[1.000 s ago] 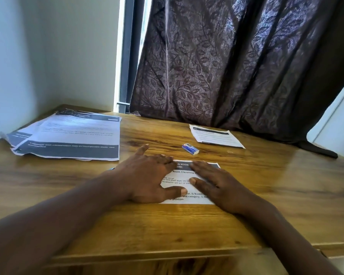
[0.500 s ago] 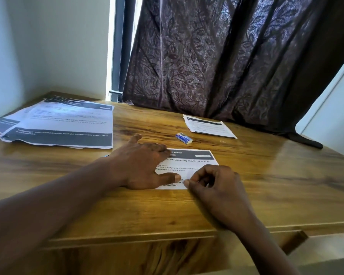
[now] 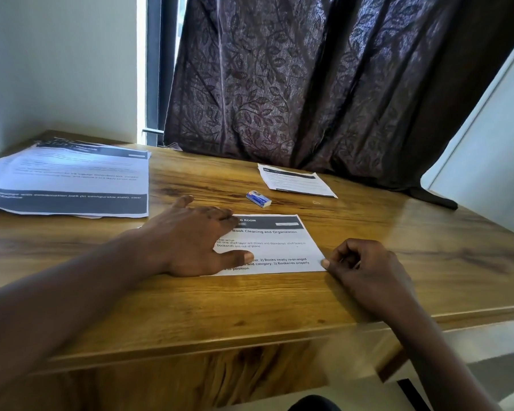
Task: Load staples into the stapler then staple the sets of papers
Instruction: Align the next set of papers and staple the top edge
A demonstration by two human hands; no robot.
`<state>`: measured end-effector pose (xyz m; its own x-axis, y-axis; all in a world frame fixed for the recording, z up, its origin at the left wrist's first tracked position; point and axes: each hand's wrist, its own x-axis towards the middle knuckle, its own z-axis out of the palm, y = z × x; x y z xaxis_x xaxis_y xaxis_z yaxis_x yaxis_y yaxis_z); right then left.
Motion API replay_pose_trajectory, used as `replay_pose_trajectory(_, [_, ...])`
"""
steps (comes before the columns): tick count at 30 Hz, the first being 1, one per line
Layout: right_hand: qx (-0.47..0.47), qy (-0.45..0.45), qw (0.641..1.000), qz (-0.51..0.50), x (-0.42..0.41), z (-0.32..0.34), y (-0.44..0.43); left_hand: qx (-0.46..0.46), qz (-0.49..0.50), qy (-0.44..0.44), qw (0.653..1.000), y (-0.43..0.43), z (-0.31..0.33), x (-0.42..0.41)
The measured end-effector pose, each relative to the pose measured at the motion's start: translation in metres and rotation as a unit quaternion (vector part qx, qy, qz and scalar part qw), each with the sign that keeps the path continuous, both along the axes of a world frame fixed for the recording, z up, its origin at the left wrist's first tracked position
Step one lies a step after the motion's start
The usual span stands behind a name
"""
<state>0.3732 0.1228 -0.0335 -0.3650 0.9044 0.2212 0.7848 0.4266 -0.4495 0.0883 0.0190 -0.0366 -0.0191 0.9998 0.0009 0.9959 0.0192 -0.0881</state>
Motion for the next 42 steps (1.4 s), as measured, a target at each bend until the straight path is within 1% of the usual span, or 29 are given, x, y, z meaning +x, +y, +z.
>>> replay_pose_trajectory(4, [0.02,-0.023,0.999,-0.034,0.01,0.003,0.008,-0.002,0.001,-0.011,1.0,0.0,0.001,0.0])
replay_pose_trajectory(6, [0.04,-0.008,0.999,-0.032,0.007,0.004,0.013,-0.002,0.004,-0.014,1.0,-0.001,0.001,0.001])
replay_pose_trajectory(9, [0.073,0.1,0.992,0.034,-0.024,0.003,0.018,-0.004,0.006,-0.014,1.0,-0.001,0.003,0.004])
replay_pose_trajectory(10, [0.075,0.119,0.988,0.068,-0.041,0.003,0.018,-0.007,0.007,-0.015,1.0,-0.001,0.004,0.005])
replay_pose_trajectory(11, [0.073,0.119,0.985,0.103,-0.059,0.003,0.017,-0.008,0.007,-0.018,1.0,-0.002,0.005,0.005])
replay_pose_trajectory(13, [0.057,0.089,0.982,0.159,-0.091,0.002,0.016,-0.002,0.003,-0.019,1.0,-0.001,0.006,0.006])
replay_pose_trajectory(15, [0.051,0.023,0.981,0.184,-0.114,-0.002,0.018,0.029,-0.019,-0.036,0.999,-0.002,0.007,0.004])
replay_pose_trajectory(17, [0.072,-0.043,0.977,0.198,-0.125,-0.006,0.02,0.082,-0.059,-0.103,0.99,-0.005,0.007,0.0])
replay_pose_trajectory(19, [0.086,-0.048,0.974,0.203,-0.127,-0.01,0.024,0.146,-0.116,-0.175,0.967,-0.007,0.008,-0.004])
replay_pose_trajectory(21, [0.092,-0.035,0.974,0.202,-0.125,-0.013,0.027,0.192,-0.166,-0.207,0.945,-0.008,0.006,-0.008])
replay_pose_trajectory(23, [0.098,-0.033,0.974,0.2,-0.125,-0.015,0.029,0.192,-0.192,-0.227,0.935,-0.008,0.004,-0.01])
replay_pose_trajectory(27, [0.102,-0.021,0.974,0.199,-0.126,-0.016,0.031,0.167,-0.225,-0.231,0.932,-0.006,0.002,-0.008])
replay_pose_trajectory(39, [0.084,-0.017,0.982,0.169,-0.12,-0.014,0.04,0.139,-0.205,-0.26,0.933,-0.012,0.006,-0.01])
replay_pose_trajectory(41, [0.084,-0.017,0.982,0.167,-0.119,-0.013,0.04,0.147,-0.203,-0.267,0.931,-0.012,0.007,-0.013])
replay_pose_trajectory(42, [0.084,-0.02,0.982,0.166,-0.118,-0.013,0.039,0.166,-0.198,-0.271,0.927,-0.012,0.007,-0.014])
